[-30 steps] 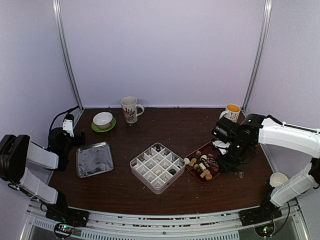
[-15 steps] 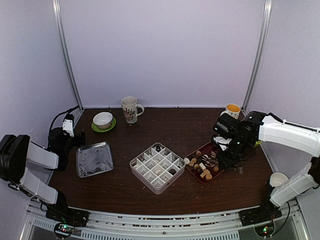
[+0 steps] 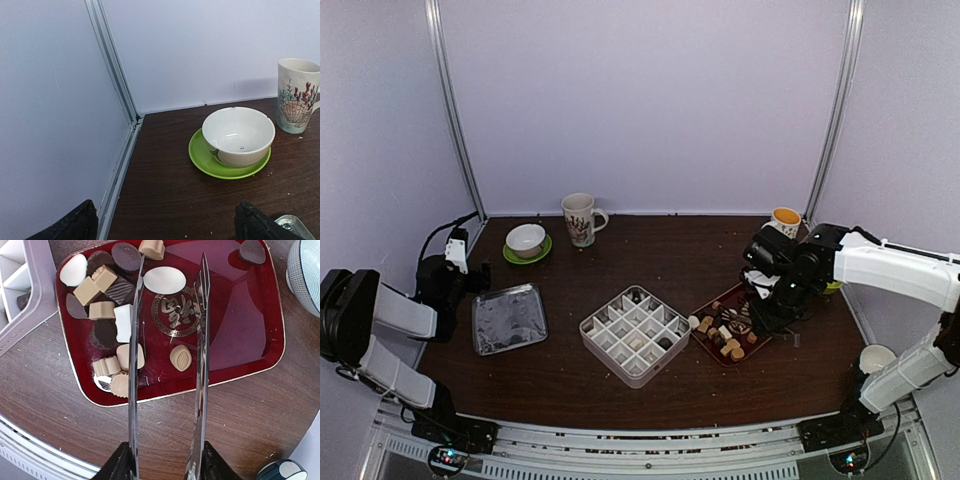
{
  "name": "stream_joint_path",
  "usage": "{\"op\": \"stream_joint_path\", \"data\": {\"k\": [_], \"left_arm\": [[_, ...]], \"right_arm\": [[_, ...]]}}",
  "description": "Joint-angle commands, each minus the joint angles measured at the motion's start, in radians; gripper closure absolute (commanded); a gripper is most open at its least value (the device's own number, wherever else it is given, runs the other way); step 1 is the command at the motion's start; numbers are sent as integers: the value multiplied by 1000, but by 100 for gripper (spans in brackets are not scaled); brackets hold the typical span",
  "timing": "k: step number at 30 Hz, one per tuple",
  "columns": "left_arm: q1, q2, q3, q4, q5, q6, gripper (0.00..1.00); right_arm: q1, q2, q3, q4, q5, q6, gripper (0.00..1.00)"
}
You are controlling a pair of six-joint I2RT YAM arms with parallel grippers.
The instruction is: Pack the chocolate
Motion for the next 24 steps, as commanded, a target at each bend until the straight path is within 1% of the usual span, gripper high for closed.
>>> {"op": "stream_joint_path", "data": {"k": [1, 7, 24], "left_arm": [[8, 6, 22, 39, -1, -9, 2], [8, 6, 22, 39, -1, -9, 2], [8, 6, 22, 38, -1, -9, 2]], "right_arm": [[-11, -17, -16, 0, 48, 23, 56], [-26, -48, -36, -30, 91, 34, 56], [-32, -132, -10, -1, 40, 37, 56]]}}
